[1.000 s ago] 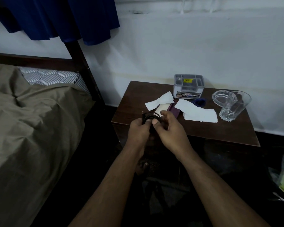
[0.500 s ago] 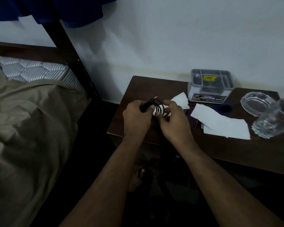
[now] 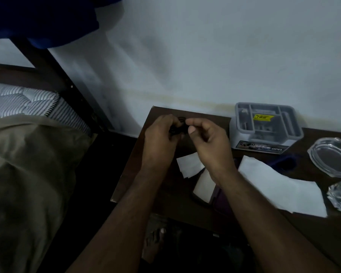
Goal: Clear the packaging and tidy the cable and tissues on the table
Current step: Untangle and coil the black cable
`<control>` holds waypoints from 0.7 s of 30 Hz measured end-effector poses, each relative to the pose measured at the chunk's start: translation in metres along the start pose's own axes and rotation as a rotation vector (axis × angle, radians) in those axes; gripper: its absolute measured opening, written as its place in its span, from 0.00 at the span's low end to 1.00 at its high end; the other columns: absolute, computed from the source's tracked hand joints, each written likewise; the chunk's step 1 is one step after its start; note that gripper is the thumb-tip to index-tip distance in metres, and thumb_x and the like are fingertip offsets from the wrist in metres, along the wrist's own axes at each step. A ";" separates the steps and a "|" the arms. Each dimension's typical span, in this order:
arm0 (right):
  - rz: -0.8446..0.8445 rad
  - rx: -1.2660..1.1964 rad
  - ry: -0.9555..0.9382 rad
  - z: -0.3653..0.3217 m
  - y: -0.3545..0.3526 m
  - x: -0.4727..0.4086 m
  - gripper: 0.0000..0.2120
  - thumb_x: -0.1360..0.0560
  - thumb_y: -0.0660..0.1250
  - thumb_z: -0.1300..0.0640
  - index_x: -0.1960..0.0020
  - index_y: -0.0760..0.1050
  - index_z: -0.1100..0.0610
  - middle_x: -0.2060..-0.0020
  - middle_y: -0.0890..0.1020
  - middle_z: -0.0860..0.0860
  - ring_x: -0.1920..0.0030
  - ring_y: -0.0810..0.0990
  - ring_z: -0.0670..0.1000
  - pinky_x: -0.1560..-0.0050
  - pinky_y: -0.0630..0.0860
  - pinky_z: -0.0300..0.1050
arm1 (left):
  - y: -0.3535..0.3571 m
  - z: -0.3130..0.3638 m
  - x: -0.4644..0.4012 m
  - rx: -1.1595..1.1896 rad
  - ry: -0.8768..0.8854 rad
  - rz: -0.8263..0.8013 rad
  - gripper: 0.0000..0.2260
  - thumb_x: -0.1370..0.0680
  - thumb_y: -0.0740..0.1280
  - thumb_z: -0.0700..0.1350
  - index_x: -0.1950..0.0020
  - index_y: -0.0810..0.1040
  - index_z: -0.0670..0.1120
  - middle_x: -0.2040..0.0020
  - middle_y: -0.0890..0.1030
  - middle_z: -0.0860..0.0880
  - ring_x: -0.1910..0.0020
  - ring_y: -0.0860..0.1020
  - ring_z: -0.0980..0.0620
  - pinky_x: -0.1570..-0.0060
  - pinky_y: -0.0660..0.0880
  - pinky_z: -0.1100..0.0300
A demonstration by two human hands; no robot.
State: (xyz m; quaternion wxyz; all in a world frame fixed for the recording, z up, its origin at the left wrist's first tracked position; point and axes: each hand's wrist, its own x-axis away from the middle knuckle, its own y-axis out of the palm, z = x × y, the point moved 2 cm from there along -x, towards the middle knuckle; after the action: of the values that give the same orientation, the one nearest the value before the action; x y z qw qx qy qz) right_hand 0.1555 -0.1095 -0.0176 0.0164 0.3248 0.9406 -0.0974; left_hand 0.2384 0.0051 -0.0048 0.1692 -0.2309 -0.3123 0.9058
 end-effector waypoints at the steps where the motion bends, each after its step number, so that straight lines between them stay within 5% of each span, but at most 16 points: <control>1: 0.028 -0.006 -0.021 0.001 -0.001 -0.006 0.10 0.19 0.67 0.62 0.40 0.82 0.53 0.45 0.85 0.46 0.43 0.83 0.42 0.39 0.80 0.43 | 0.004 -0.002 -0.006 0.012 0.039 -0.003 0.11 0.28 0.75 0.33 0.49 0.82 0.44 0.46 0.83 0.49 0.46 0.74 0.67 0.49 0.71 0.79; 5: 0.036 0.040 0.012 0.012 0.003 -0.026 0.12 0.22 0.67 0.69 0.42 0.82 0.58 0.44 0.84 0.51 0.41 0.83 0.47 0.35 0.79 0.48 | 0.021 -0.013 -0.022 -0.082 0.121 -0.091 0.14 0.27 0.72 0.31 0.46 0.83 0.45 0.41 0.82 0.49 0.40 0.77 0.60 0.46 0.72 0.73; 9: -0.034 0.384 -0.014 0.021 0.005 -0.029 0.13 0.23 0.67 0.69 0.43 0.82 0.57 0.45 0.84 0.51 0.43 0.82 0.49 0.39 0.78 0.42 | 0.033 -0.019 -0.025 -0.257 0.156 -0.212 0.14 0.25 0.67 0.32 0.42 0.83 0.43 0.38 0.80 0.47 0.41 0.79 0.48 0.49 0.76 0.59; 15: -0.080 0.631 -0.032 0.015 0.006 -0.028 0.12 0.22 0.67 0.64 0.41 0.82 0.54 0.43 0.84 0.51 0.42 0.81 0.55 0.41 0.77 0.55 | 0.021 -0.018 -0.027 -0.216 0.164 -0.241 0.17 0.25 0.64 0.29 0.40 0.81 0.42 0.35 0.78 0.44 0.43 0.81 0.43 0.43 0.80 0.47; 21: -0.078 0.683 -0.110 0.002 0.006 -0.018 0.12 0.22 0.68 0.63 0.40 0.81 0.55 0.42 0.81 0.52 0.43 0.80 0.55 0.41 0.76 0.56 | 0.008 -0.011 -0.023 -0.158 0.111 -0.188 0.16 0.26 0.67 0.29 0.43 0.79 0.43 0.37 0.75 0.45 0.44 0.80 0.45 0.44 0.80 0.51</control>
State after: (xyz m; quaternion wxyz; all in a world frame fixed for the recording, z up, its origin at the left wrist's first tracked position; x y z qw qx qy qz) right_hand 0.1729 -0.1163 -0.0188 -0.0464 0.2697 0.8632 -0.4243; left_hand 0.2621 -0.0060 -0.0099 0.2517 -0.2629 -0.3931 0.8444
